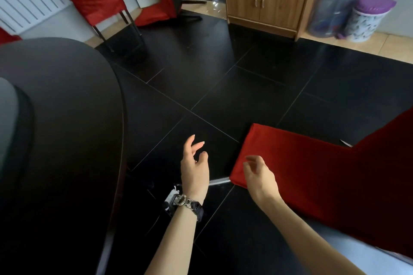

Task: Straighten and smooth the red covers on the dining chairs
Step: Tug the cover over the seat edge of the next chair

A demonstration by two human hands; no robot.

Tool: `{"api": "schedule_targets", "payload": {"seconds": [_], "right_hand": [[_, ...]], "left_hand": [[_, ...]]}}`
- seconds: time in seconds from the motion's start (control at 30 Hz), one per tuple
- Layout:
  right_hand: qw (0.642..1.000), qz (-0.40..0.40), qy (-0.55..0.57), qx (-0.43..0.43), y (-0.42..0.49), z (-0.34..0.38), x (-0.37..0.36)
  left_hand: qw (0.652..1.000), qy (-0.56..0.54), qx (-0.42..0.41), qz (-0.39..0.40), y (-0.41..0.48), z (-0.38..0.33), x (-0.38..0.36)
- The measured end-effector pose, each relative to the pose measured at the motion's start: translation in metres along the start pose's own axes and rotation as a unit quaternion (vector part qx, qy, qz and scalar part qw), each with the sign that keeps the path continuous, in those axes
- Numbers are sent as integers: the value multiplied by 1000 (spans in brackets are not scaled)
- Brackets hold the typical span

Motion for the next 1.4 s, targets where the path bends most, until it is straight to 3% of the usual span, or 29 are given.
{"api": "schedule_targets", "payload": {"seconds": [0.23, 0.67, 0.9, 1.07, 1.4], "right_hand": [[1000, 16, 10, -13, 41, 19, -20], [985, -44, 91, -139, 135, 35, -41], [963, -94, 150, -203, 172, 9, -37], [924, -114, 224, -289, 196, -26, -49], [893, -66, 274, -350, 254, -128, -113]], "left_hand": [[1000, 6, 27, -12, 41, 7, -5], [999, 4, 47, 19, 148, 4, -41], [998, 4, 46, 45, 180, 17, -81], [997, 12, 60, 53, 188, 47, -106], [996, 34, 76, 43, 212, 166, -152]]}}
Point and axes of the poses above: each hand's wrist, its own y-axis towards the middle knuckle, its own x-axis out of the back of the hand, z = x × y, the point moved 1 cm from there along y, towards the middle knuckle, and after that the axes turned 4 degrees about -z, right-handed, at the moved point
